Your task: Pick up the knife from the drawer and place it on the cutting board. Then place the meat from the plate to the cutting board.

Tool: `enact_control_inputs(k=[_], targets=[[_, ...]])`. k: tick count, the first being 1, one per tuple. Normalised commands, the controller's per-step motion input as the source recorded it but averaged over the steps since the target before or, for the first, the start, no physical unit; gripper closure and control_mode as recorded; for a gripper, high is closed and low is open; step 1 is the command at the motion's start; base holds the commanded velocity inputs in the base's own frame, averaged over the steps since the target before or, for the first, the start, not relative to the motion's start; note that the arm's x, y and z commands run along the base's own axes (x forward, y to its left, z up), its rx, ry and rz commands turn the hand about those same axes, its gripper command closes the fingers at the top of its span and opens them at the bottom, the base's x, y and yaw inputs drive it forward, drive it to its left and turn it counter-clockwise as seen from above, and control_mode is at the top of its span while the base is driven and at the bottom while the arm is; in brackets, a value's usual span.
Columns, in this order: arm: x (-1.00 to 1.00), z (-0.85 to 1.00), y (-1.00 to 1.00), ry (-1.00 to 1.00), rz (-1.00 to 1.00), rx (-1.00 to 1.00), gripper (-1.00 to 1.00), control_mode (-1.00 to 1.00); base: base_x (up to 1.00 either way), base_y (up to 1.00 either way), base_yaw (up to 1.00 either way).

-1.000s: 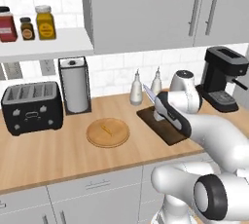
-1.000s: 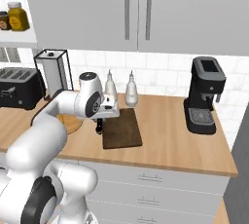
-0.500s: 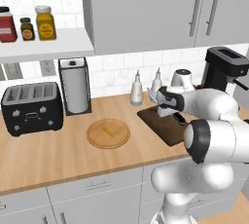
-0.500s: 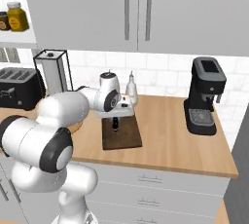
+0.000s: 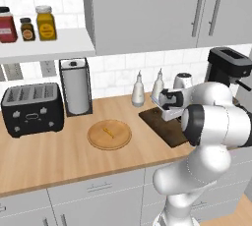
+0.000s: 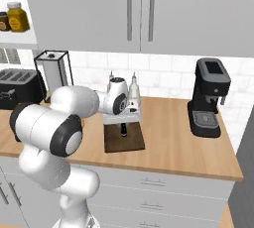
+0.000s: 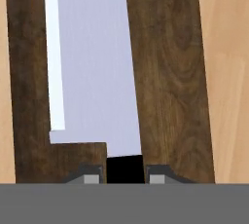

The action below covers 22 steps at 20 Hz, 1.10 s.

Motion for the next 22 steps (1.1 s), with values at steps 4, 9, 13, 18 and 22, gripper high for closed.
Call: enact_control_inputs(k=[4, 9, 13, 18, 22], targets=[[-0.12, -0.56, 0.0, 0.01, 0.0, -0.05, 1.0, -1.0, 0.0, 0.0, 0.0], [-0.04, -0.13, 0.0, 0.0, 0.0, -0.01, -1.0, -1.0, 0.0, 0.0, 0.0], [-0.03, 0.09, 0.0, 0.0, 0.0, 0.0, -1.0, -1.0, 0.0, 0.0, 0.0], [-0.2, 0.67, 0.23, -0.1, 0.08, 0.0, -1.0, -1.0, 0.0, 0.0, 0.0], [-0.41, 0.65, 0.99, -0.07, 0.21, 0.0, -1.0, -1.0, 0.0, 0.0, 0.0]])
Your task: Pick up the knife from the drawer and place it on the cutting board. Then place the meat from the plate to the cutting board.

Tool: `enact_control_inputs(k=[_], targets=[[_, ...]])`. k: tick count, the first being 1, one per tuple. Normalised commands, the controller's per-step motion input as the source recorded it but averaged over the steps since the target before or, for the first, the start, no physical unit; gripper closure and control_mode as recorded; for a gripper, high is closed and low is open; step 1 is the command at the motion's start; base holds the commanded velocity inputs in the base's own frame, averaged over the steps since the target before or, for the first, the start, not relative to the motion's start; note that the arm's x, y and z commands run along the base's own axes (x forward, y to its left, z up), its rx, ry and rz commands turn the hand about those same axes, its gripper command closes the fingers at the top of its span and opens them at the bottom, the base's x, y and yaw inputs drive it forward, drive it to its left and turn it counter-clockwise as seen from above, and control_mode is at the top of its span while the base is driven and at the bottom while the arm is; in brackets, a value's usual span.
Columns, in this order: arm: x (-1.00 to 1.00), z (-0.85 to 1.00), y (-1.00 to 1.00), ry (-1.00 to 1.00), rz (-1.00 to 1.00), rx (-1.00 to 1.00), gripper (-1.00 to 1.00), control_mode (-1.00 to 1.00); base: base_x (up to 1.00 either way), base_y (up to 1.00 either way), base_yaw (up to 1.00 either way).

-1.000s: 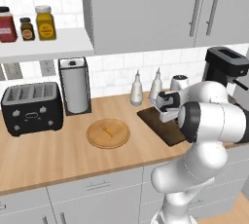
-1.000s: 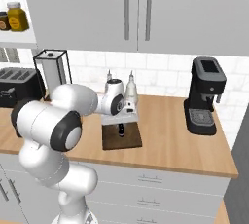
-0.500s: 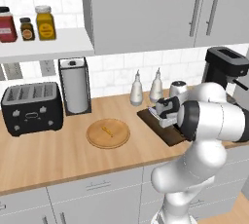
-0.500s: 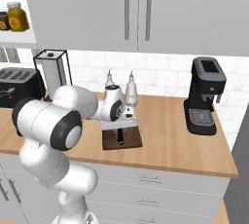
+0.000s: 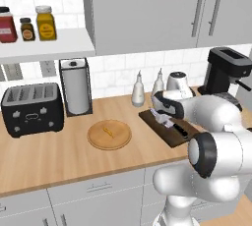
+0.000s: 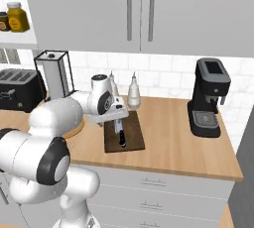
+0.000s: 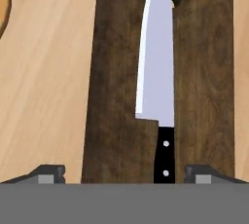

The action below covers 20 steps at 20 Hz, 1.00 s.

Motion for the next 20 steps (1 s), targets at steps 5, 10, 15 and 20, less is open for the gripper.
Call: enact_control_inputs(k=[5, 10, 15, 20], targets=[[-0.33, 0.44, 1.0, -0.01, 0.2, 0.0, -1.0, -1.0, 0.0, 0.0, 0.0], [-0.03, 0.28, 1.0, -0.01, 0.14, 0.0, -1.0, -1.0, 0.0, 0.0, 0.0], [0.16, 0.01, 1.0, 0.03, 0.01, 0.02, -1.0, -1.0, 0.0, 0.0, 0.0], [0.61, -0.13, 1.0, 0.02, 0.0, 0.06, -1.0, -1.0, 0.0, 0.0, 0.0]])
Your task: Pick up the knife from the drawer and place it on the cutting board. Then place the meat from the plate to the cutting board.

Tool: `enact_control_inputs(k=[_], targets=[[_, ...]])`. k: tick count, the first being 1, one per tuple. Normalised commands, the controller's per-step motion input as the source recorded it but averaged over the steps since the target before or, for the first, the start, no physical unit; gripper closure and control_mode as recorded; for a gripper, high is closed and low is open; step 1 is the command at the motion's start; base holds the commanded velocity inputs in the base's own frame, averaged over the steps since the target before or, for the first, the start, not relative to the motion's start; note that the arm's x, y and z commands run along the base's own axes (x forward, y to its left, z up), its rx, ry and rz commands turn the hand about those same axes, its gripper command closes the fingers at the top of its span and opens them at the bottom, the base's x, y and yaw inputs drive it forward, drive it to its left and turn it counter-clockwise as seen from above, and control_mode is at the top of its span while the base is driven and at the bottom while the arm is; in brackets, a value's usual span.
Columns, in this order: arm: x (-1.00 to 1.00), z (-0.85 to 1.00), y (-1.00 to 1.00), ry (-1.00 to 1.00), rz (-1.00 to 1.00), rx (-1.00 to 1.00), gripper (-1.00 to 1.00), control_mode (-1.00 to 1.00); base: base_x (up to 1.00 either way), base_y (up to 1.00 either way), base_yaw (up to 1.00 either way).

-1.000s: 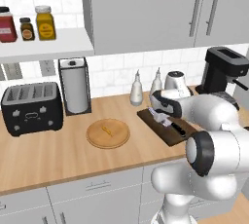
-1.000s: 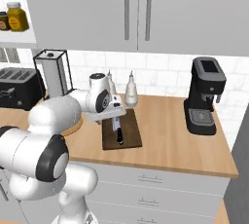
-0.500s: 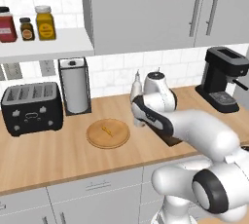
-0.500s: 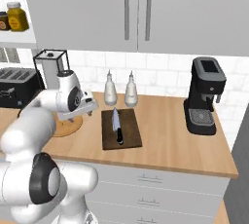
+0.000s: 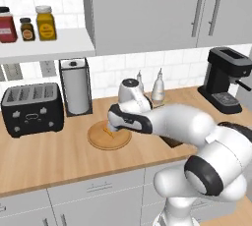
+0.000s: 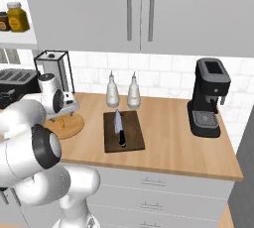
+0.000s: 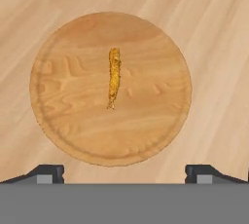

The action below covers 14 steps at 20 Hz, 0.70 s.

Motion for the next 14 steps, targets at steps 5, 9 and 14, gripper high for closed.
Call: enact_control_inputs(k=[5, 9, 14], targets=[[0.19, -0.09, 0.56, 0.01, 0.04, 0.04, -1.0, -1.0, 0.0, 0.0, 0.0], [0.21, -0.59, 0.12, 0.05, 0.0, 0.0, -1.0, -1.0, 0.0, 0.0, 0.0], [0.33, -0.3, -0.01, 0.01, 0.0, 0.0, -1.0, -1.0, 0.0, 0.0, 0.0]])
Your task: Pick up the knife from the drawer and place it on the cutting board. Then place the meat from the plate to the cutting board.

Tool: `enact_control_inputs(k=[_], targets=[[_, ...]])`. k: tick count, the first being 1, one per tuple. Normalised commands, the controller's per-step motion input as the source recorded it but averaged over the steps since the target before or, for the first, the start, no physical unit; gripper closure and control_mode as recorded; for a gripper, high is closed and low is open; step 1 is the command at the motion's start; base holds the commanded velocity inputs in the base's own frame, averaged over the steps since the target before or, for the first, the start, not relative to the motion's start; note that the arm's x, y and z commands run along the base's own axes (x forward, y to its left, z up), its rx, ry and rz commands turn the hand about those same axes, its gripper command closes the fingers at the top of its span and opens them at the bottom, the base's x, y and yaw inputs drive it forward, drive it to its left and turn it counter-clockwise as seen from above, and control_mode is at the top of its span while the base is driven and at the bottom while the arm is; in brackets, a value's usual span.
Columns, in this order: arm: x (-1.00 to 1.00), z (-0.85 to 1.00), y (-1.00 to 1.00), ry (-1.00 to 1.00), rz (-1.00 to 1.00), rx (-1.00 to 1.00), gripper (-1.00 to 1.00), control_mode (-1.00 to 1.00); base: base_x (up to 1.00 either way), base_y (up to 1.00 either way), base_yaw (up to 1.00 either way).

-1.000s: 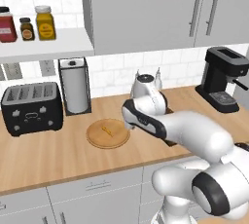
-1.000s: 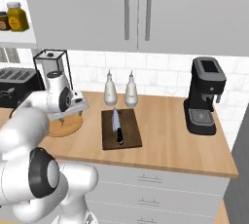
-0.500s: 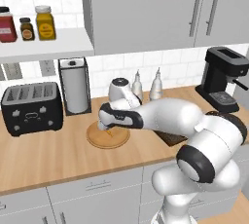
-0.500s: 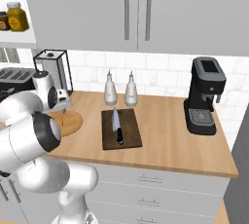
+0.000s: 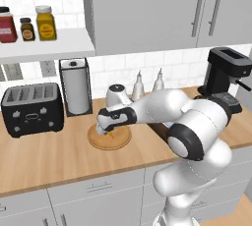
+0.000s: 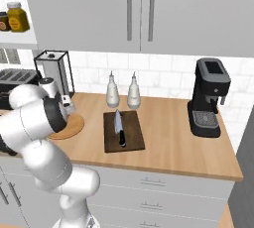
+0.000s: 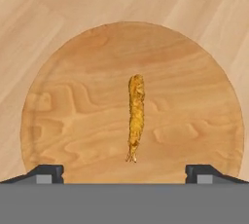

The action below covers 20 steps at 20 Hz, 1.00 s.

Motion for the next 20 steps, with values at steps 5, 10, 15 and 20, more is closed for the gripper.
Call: enact_control_inputs(k=[5, 10, 15, 20], targets=[[0.28, -0.32, 0.0, 0.0, 0.0, 0.0, -1.0, -1.0, 0.0, 0.0, 0.0], [0.31, -0.34, 0.14, 0.0, 0.0, 0.0, -1.0, -1.0, 0.0, 0.0, 0.0], [0.21, -0.31, 0.1, 0.01, 0.0, -0.01, -1.0, -1.0, 0.0, 0.0, 0.0], [0.16, -0.34, 0.0, 0.01, 0.0, -0.03, 1.0, -1.0, 0.0, 0.0, 0.0]])
